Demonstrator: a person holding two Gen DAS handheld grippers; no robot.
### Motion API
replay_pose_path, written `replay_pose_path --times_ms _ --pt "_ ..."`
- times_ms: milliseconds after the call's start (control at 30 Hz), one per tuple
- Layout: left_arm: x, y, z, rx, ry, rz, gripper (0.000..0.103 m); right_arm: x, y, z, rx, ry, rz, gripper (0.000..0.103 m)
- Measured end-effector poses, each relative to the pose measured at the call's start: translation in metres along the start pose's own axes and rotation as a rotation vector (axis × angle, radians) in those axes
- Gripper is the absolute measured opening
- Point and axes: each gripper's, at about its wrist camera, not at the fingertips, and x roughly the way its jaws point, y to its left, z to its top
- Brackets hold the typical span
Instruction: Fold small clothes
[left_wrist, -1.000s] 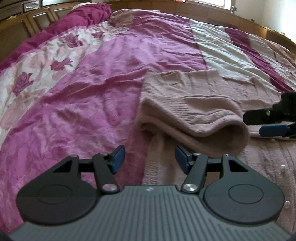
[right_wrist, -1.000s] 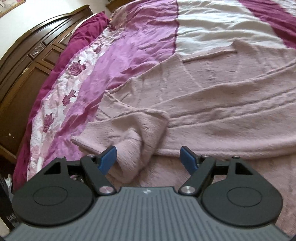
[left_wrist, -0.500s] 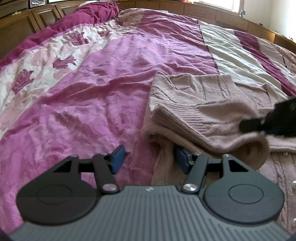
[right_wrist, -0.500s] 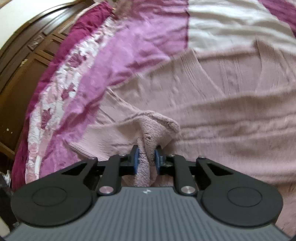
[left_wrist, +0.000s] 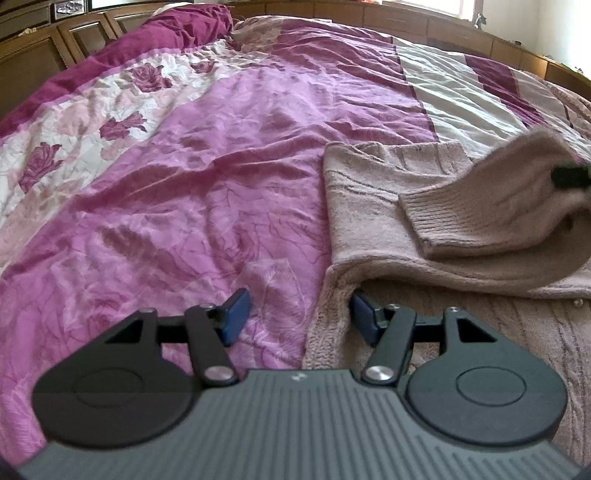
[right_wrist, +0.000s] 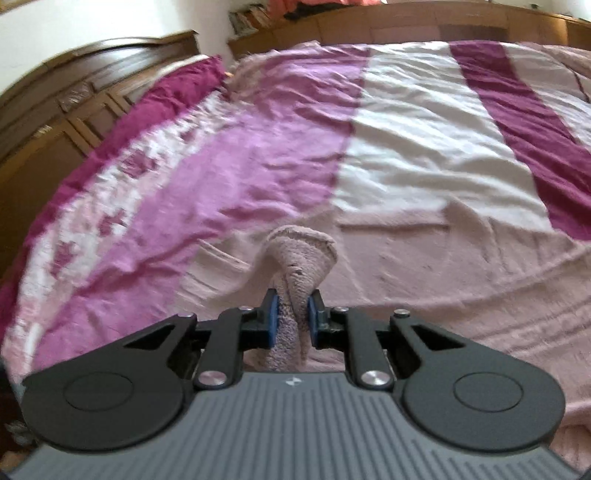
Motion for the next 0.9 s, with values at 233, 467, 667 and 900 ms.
replay_pose_path --times_ms 233,467,667,900 --pt "0.000 -0.001 0.000 0.011 0.004 0.009 0.062 0.031 -0.027 -0.038 -0.004 0.035 -0.092 0.024" --pt "-0.001 -0.002 0.000 0.015 0.011 0.015 0.062 0.013 -0.006 -0.034 -0.045 -0.003 -0.156 0.055" --pt "-0.001 -0.002 0.000 0.008 0.018 0.016 0.062 -0.006 0.036 -0.028 -0.130 -0.037 -0.057 0.058" --pt "0.000 -0.007 -0.001 0.037 0.017 0.037 0.063 0.025 0.087 -0.044 -0.248 0.038 0.037 0.058"
